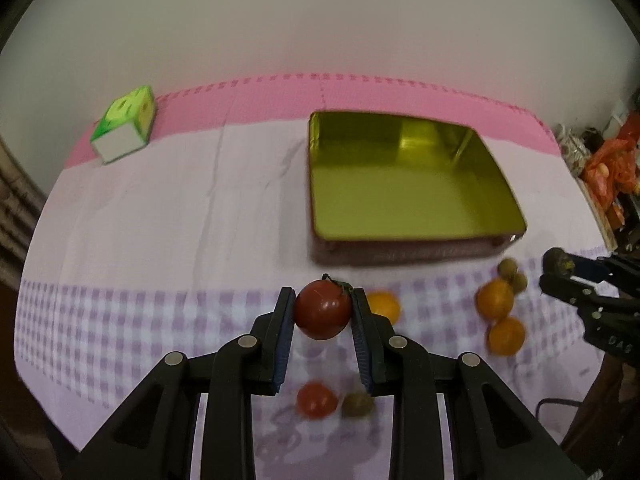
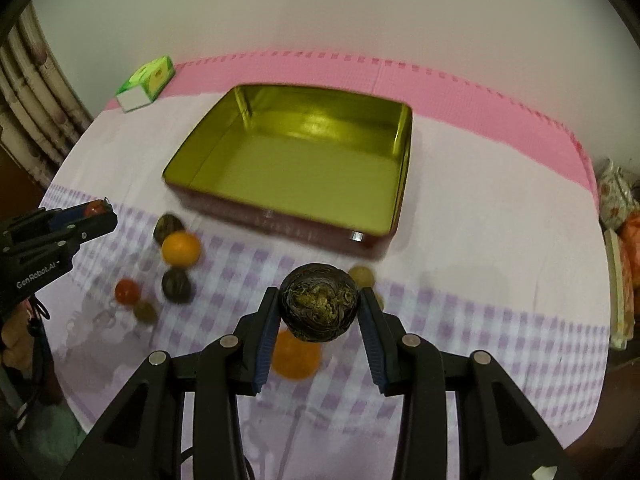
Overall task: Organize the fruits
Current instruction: 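Carry both fruits into the TOFFEE tin and open both grippers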
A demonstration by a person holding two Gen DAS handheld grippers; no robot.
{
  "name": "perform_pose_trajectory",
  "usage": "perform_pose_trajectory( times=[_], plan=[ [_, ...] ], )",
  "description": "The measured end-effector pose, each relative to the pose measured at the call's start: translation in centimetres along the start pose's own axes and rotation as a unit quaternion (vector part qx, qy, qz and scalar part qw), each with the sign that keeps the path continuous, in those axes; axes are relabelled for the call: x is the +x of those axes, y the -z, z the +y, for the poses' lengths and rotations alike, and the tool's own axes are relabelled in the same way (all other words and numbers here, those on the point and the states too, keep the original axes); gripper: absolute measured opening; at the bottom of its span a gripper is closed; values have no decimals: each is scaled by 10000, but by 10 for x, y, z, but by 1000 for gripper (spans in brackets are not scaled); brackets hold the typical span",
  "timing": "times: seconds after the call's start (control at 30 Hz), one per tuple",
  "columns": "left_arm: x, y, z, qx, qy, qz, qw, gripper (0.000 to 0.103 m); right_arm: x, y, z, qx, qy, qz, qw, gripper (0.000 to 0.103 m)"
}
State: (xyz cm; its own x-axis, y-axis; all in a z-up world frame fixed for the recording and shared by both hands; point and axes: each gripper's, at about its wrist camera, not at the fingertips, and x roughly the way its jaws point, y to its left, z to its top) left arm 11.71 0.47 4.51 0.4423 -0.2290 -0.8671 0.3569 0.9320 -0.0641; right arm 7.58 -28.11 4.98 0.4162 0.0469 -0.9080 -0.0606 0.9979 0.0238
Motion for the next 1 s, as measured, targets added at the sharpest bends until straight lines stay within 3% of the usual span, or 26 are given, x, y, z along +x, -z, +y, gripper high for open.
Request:
perform_pose_trajectory(
  times=[0.23, 0.4, 0.67, 1.0],
  plan=[
    [21, -40, -15, 24, 272, -134, 9995, 29, 15, -29, -6, 11, -9, -102, 9999, 37],
    [51, -58, -33, 34, 64, 13, 10000, 29, 31, -50, -8, -5, -9, -125, 9999, 37],
    [90, -62, -58, 139, -73, 340, 9993, 29, 68, -69, -7, -20, -29, 118, 9999, 37],
    [119, -67, -53, 86, -181, 605, 9980, 29, 95, -74, -9, -1, -27, 381, 9993, 37]
  ],
)
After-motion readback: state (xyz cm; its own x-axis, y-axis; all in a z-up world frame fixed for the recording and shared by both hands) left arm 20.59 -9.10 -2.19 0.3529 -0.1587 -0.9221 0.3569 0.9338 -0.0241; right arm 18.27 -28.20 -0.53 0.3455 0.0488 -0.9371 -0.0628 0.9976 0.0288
